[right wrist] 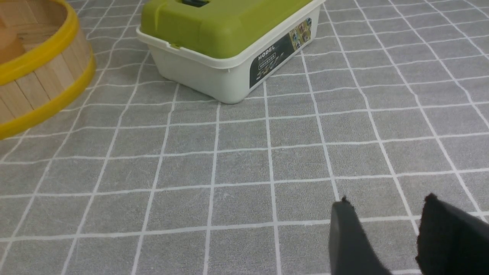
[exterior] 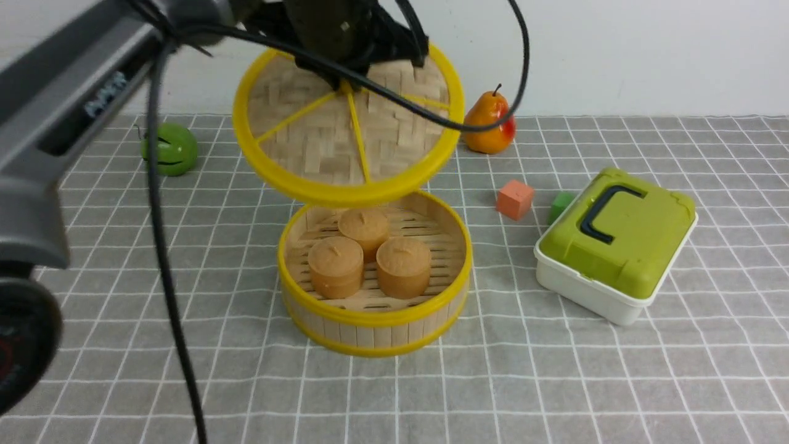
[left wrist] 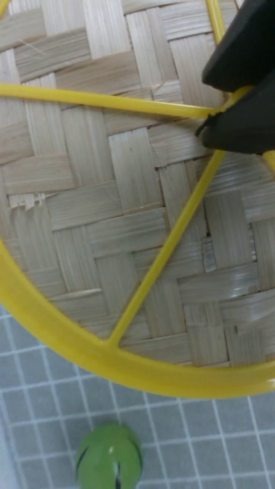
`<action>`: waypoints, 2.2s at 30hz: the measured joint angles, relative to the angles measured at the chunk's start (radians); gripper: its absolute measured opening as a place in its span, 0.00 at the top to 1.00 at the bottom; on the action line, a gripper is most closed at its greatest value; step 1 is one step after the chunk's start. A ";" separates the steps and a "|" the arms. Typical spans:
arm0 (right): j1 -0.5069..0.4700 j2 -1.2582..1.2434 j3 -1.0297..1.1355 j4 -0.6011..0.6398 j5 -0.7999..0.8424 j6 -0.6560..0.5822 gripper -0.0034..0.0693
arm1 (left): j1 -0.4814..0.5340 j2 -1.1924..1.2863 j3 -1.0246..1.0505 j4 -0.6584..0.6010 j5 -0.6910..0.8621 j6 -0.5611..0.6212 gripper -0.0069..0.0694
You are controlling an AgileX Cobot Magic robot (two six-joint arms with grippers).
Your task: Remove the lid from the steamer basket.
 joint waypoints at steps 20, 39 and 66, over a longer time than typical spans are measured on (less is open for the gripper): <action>0.000 0.000 0.000 0.000 0.000 0.000 0.62 | 0.433 -0.077 0.634 -0.099 -0.173 -0.037 0.77; 0.000 0.000 0.000 0.000 0.000 0.000 0.62 | 0.400 -0.298 0.774 -0.248 -0.528 -0.063 0.44; 0.000 0.000 0.000 0.000 0.000 0.000 0.62 | 0.305 -1.747 1.968 -0.133 -1.045 0.066 0.93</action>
